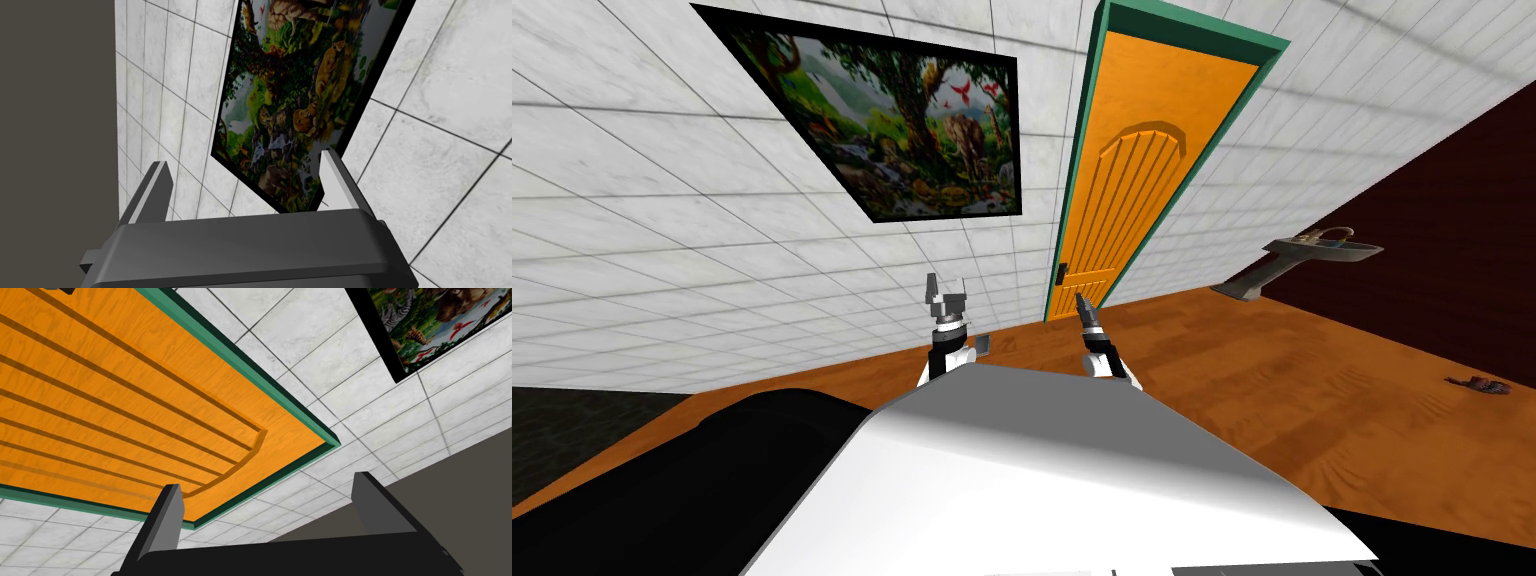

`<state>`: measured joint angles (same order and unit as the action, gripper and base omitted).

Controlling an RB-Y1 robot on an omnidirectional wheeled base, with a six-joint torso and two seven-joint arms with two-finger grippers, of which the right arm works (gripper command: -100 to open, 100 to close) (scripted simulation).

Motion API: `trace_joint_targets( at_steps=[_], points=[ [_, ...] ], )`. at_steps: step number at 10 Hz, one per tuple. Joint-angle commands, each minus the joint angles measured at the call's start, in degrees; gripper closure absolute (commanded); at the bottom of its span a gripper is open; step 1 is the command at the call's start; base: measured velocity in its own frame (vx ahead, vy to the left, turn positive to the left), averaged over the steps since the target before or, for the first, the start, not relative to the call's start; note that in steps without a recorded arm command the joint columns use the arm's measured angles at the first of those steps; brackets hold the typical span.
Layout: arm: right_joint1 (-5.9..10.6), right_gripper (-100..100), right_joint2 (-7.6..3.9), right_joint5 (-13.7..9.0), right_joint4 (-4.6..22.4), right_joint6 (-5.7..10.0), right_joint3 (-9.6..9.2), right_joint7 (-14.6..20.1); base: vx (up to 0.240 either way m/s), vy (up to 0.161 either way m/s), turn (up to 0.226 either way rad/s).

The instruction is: Pull the door open

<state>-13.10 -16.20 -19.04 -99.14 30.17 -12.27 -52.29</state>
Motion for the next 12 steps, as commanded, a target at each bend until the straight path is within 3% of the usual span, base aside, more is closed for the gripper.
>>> trace_joint_targets(
  at_steps=[1,12],
  points=[
    [1.13,-100,-0.73,-1.2,2.1,-0.21,-0.60,-2.9,0.088,-0.051,0.091],
    [7.33,-100,-6.43,-9.3,13.8,-1.89,-3.84,-19.8,0.085,-0.055,0.084]
  ],
)
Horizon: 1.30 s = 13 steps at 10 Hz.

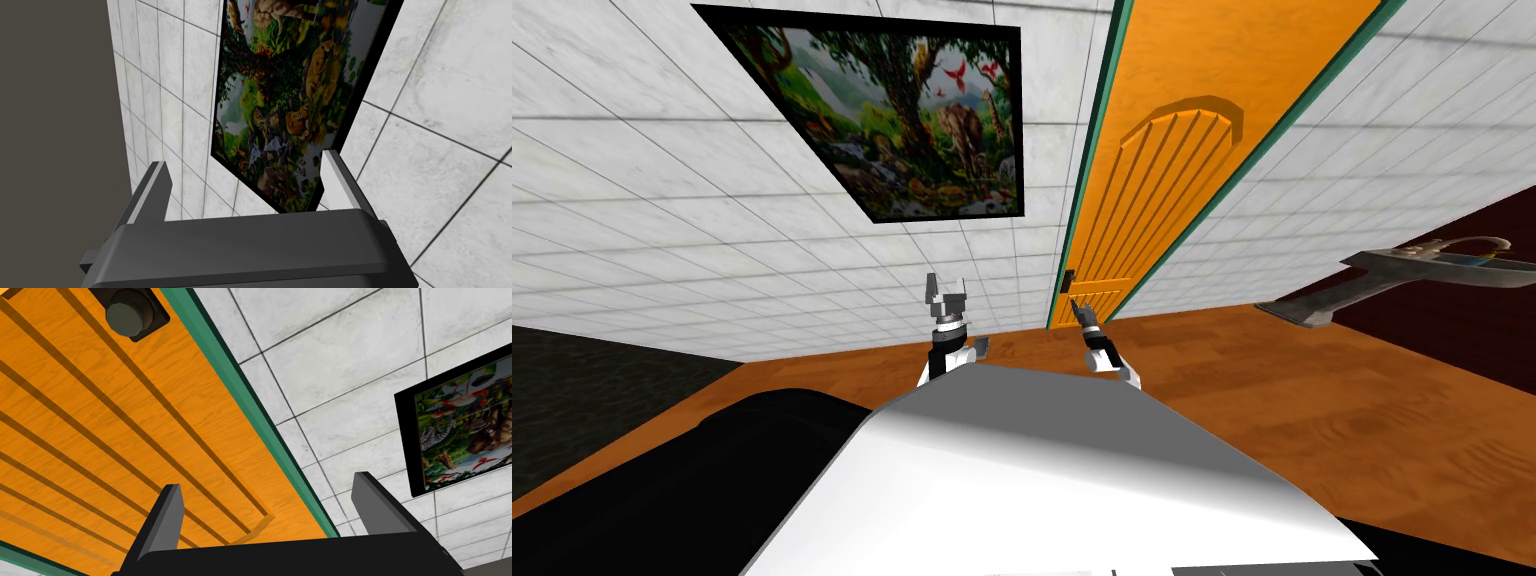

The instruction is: Pull the door open

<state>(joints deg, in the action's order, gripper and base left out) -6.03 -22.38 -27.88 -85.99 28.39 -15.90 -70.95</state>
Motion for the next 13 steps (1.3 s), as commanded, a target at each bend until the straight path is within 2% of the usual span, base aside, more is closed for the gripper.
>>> trace_joint_targets(
  at_steps=[1,7,13],
  points=[
    [0.80,-100,-0.74,-1.1,1.6,-0.26,-0.49,-2.6,0.090,-0.069,0.064],
    [3.69,-100,-3.35,-4.9,7.1,-1.04,-2.00,-10.5,0.076,-0.060,0.073],
    [6.08,-100,-5.48,-8.0,11.5,-1.69,-3.25,-17.0,0.066,-0.052,0.059]
  ],
)
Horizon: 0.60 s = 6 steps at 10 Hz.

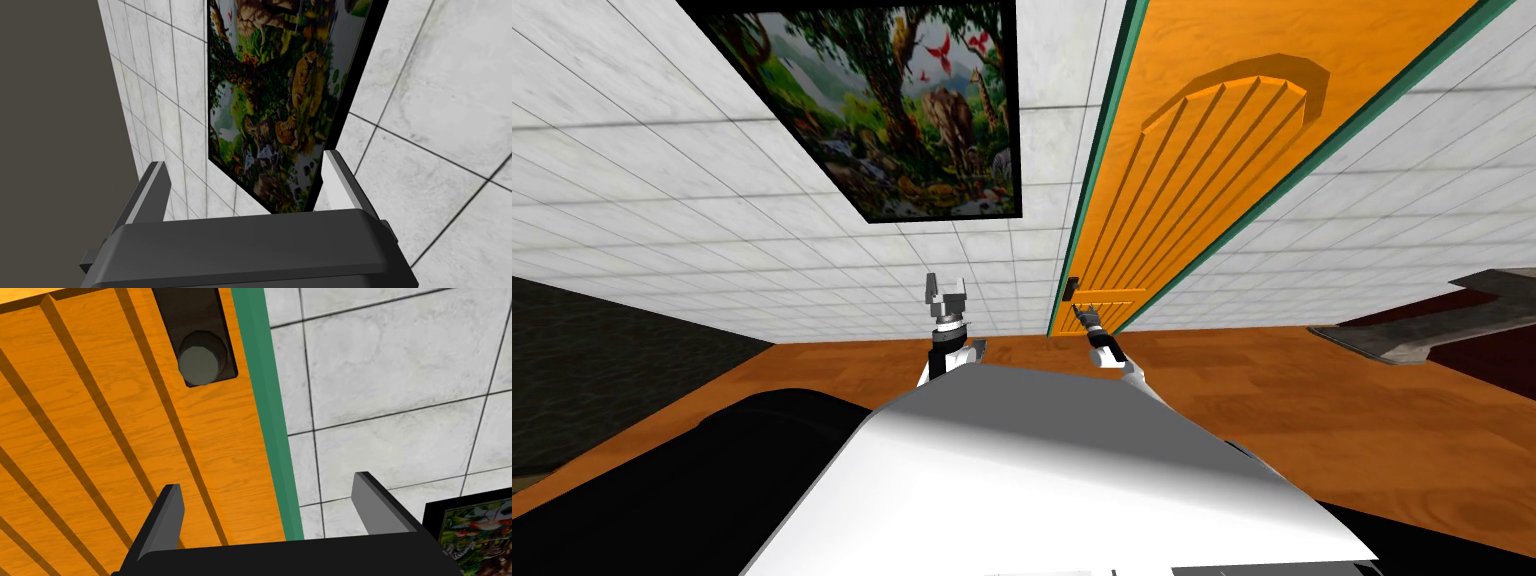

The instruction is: Pull the door open

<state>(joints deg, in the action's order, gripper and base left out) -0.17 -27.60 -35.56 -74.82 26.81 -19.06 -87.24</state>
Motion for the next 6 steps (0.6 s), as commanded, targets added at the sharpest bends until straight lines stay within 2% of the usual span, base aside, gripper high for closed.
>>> trace_joint_targets(
  at_steps=[1,6],
  points=[
    [0.54,-100,-0.55,-0.8,1.0,-0.20,-0.27,-1.6,0.059,-0.053,0.049],
    [2.43,-100,-2.22,-3.2,4.5,-0.71,-1.25,-6.7,0.061,-0.048,0.054]
  ],
)
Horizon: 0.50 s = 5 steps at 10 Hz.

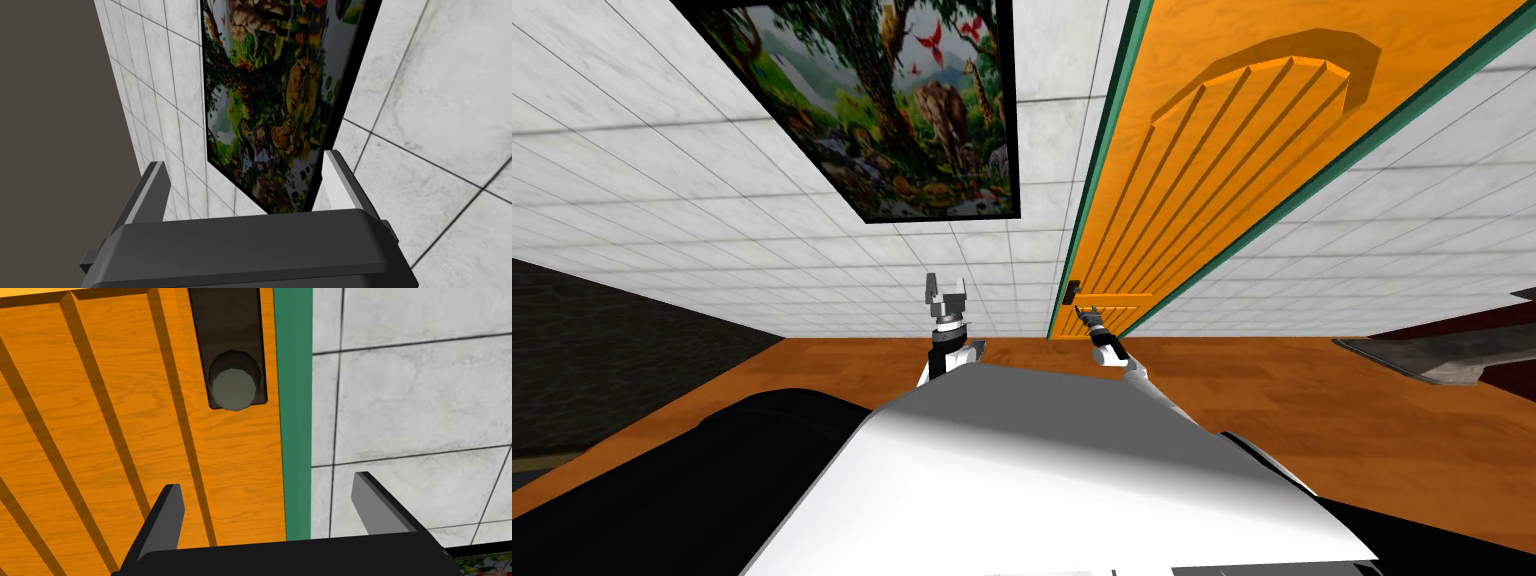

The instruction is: Pull the door open

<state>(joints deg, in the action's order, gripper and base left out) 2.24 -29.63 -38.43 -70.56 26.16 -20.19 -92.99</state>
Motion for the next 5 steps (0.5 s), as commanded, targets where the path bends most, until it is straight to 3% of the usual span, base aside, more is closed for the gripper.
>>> trace_joint_targets(
  at_steps=[1,3,5],
  points=[
    [0.34,-100,-0.46,-0.7,0.9,-0.14,-0.28,-1.8,0.066,-0.053,0.057],
    [0.40,-100,-0.65,-0.9,1.1,-0.14,-0.37,-2.0,0.049,-0.040,0.032],
    [0.86,-100,-0.65,-0.7,2.5,0.05,0.59,-1.7,0.149,0.002,0.107]
  ],
)
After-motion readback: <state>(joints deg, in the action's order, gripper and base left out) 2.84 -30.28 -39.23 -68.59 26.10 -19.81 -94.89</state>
